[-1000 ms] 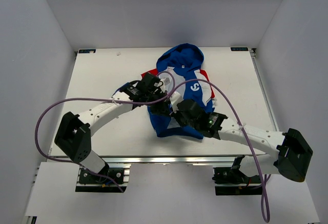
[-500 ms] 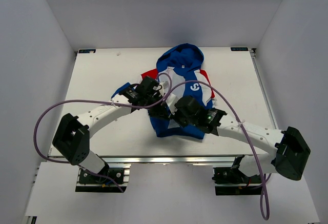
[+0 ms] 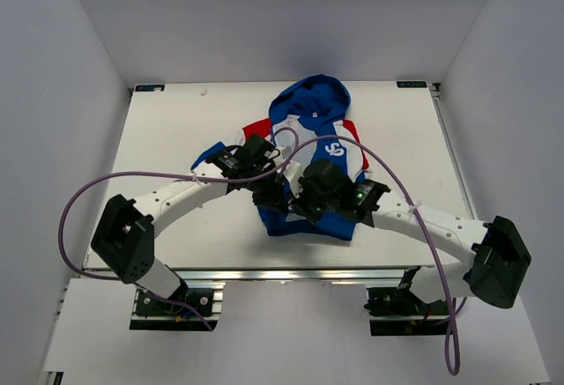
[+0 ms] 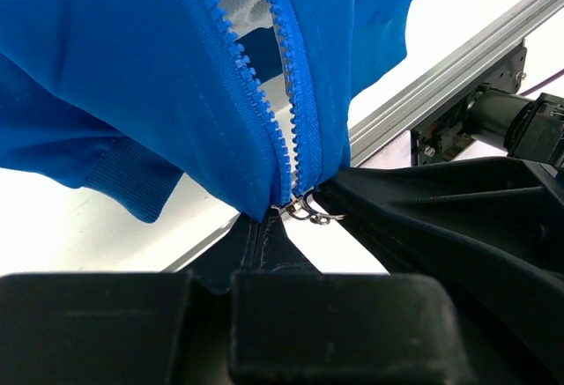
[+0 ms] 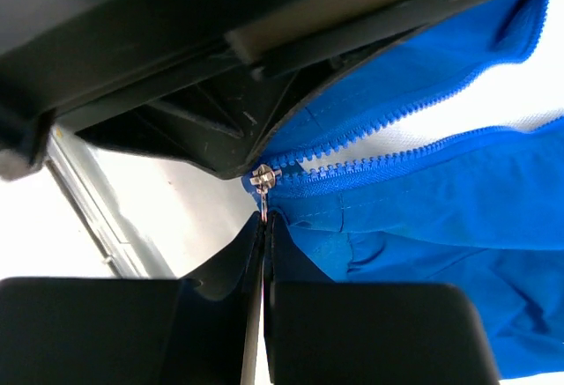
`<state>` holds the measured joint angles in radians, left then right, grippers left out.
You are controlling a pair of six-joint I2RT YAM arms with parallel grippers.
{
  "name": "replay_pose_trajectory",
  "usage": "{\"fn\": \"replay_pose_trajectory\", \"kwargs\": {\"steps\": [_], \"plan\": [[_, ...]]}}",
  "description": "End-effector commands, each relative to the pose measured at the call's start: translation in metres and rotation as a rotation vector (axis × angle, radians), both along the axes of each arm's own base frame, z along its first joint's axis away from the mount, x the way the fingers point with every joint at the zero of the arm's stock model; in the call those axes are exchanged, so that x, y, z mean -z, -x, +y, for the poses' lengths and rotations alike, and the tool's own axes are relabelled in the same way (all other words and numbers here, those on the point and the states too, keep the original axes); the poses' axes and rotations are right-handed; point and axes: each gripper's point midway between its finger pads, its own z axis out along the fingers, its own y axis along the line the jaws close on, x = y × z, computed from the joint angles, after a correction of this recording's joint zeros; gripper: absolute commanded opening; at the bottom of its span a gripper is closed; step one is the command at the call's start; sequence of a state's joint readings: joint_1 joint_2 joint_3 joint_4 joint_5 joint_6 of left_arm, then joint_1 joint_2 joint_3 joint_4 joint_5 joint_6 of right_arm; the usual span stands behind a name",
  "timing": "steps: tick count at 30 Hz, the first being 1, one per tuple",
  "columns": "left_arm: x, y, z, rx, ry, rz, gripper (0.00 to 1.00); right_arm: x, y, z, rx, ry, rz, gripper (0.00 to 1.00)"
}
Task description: Zip up the jacket
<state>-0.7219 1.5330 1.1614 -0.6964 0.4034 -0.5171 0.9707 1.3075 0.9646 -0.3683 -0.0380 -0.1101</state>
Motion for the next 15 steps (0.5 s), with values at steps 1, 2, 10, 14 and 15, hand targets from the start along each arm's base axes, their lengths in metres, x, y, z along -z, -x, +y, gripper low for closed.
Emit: {"fn": "replay_pose_trajectory", "kwargs": {"steps": [1,2,10,14,15], "plan": [[-0.003,0.002,-0.005,0.046,0.015,-0.026,0.0,-0.046,-0.016,0.028,0.06,-0.158,0.009,0.0],[-0.003,0.002,-0.005,0.047,0.016,-0.027,0.0,-0.038,-0.02,0.026,0.105,-0.132,0.038,0.0],[-0.011,0.002,-0.007,0.061,0.044,-0.054,0.0,-0.034,-0.017,0.027,0.102,-0.192,0.122,0.0],[-0.016,0.002,-0.008,0.068,0.058,-0.065,0.0,-0.03,-0.024,0.026,0.149,-0.192,0.128,0.01],[-0.018,0.002,-0.008,0.07,0.065,-0.065,0.0,-0.03,-0.024,0.028,0.141,-0.201,0.132,0.02]]}}
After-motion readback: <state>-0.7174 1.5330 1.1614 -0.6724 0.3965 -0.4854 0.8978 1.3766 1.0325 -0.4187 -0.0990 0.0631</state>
